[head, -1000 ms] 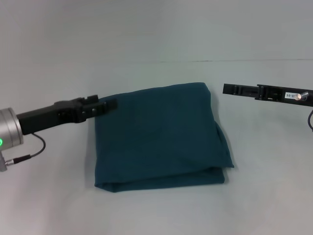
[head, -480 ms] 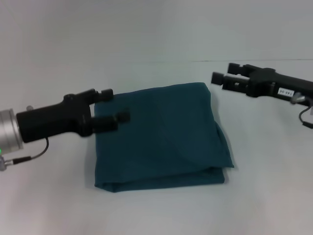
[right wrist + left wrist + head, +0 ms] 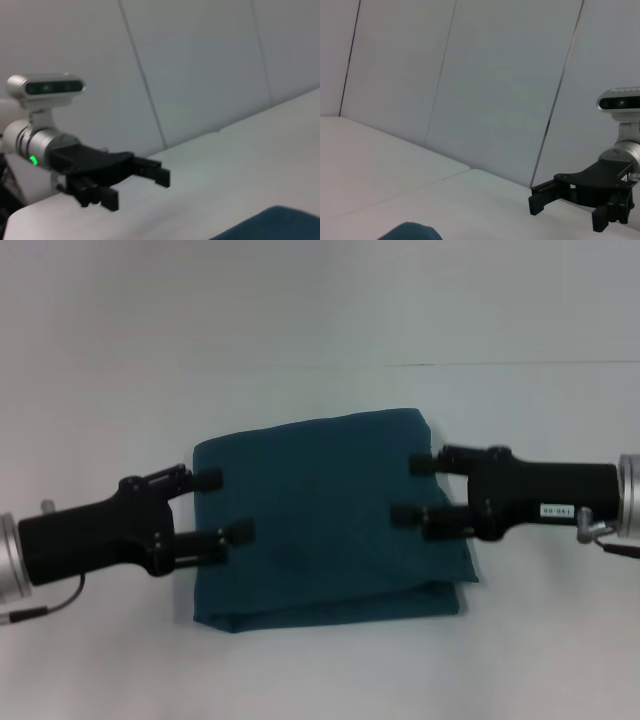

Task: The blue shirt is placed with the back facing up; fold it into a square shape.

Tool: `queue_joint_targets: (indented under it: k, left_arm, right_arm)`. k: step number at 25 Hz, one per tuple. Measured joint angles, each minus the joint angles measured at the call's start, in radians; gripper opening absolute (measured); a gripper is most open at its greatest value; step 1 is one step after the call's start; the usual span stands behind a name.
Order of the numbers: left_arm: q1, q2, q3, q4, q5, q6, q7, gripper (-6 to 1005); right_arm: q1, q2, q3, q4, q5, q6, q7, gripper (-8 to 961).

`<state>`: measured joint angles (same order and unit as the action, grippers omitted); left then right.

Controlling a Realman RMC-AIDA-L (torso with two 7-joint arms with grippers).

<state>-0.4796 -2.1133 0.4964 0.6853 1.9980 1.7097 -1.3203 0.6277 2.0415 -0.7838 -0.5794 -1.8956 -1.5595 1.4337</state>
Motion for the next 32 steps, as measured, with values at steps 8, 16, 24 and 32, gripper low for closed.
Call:
queue_joint_targets:
  k: [8,16,24,32]
  left_arm:
    - [0.026,-0.013,0.028,-0.008,0.016,0.007,-0.002,894]
    - [0.029,-0.015,0.031,-0.014,0.022,0.008,-0.007,893]
    - [0.03,-0.016,0.031,-0.01,0.025,0.021,-0.011,894]
    - [0.026,-0.014,0.031,-0.009,0.025,0.023,-0.017,895]
  right_arm:
    - [0.016,-0.003,-0.015,-0.002,-0.11,-0.02,0.057,912]
    - [0.02,0.003,-0.034,-0.002,-0.129,-0.028,0.089,911]
    - [0.02,0.003,-0.04,-0.002,-0.129,-0.033,0.102,912]
    - [0.02,0.003,-0.041,-0.002,-0.129,-0.036,0.112,912]
